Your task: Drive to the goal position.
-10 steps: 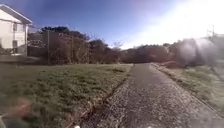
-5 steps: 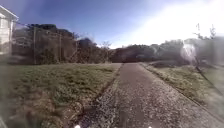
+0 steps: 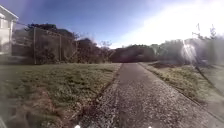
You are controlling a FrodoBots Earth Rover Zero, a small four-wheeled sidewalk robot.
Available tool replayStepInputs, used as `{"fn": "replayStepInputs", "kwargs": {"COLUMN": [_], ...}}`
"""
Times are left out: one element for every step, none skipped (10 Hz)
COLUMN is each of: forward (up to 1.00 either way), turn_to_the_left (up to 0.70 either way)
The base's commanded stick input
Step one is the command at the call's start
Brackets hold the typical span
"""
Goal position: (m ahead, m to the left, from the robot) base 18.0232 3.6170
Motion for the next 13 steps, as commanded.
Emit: {"fn": "replayStepInputs", "kwargs": {"forward": [0.00,0.00,0.00,0.00,0.00,0.00,0.00,0.00,0.00,0.00,0.00,0.00,0.00], "turn_to_the_left": [-0.70,-0.70,-0.70,-0.70,-0.70,-0.70,-0.70,-0.70,-0.70,-0.70,-0.70,-0.46,-0.19]}}
